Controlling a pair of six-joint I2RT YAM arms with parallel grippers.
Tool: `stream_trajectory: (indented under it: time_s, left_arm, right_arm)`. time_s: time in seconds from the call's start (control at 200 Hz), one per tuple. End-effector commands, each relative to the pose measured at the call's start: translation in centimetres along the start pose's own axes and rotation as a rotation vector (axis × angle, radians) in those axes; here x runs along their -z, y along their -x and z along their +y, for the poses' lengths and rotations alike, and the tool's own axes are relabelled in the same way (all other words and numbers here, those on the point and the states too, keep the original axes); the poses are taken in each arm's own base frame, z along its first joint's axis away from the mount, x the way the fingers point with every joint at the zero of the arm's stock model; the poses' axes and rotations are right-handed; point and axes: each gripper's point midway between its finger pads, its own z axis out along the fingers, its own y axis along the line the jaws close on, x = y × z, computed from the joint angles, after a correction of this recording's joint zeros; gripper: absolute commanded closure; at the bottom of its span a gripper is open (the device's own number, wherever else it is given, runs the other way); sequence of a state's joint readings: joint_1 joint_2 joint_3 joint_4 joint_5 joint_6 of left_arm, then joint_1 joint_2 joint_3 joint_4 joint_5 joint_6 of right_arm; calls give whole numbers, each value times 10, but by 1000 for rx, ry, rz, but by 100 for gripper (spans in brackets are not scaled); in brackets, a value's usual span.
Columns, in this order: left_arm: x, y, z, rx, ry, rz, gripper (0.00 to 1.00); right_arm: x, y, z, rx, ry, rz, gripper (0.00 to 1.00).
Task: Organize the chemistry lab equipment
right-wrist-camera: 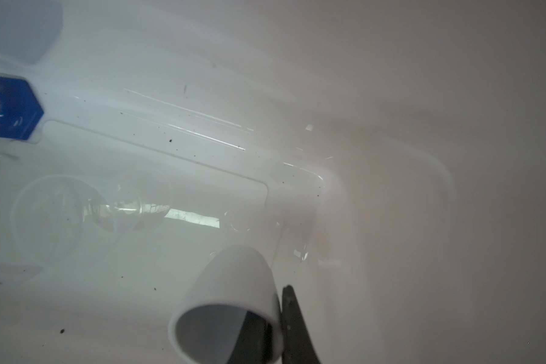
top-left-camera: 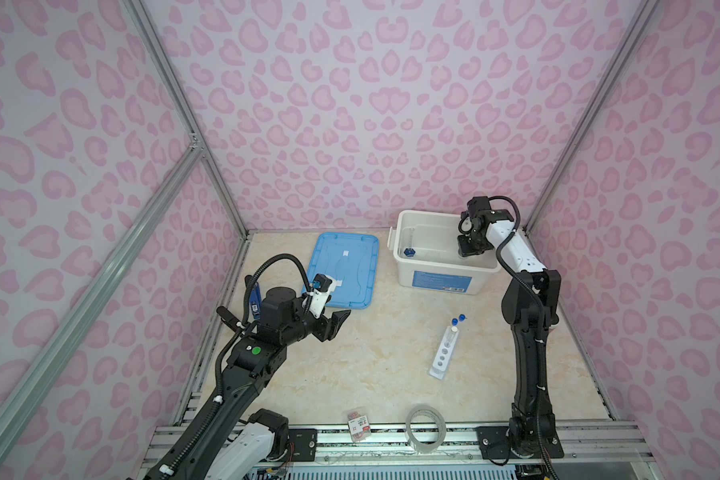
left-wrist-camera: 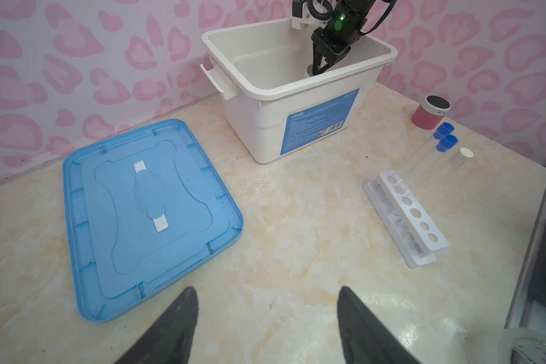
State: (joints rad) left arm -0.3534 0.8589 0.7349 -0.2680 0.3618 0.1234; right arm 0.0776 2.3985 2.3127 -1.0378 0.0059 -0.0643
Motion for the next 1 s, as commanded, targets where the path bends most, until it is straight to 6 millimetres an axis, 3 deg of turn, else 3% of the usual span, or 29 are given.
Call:
stream_trajectory:
  time_s: [0.0, 0.995]
  left_arm:
    - [1, 6, 2, -2, 8, -7, 28]
    - [2, 1, 4, 9, 21, 7, 28]
  right_arm:
    - [-11, 0, 0, 1, 6, 4, 92]
    - [-55, -23, 4, 4, 14, 104, 92]
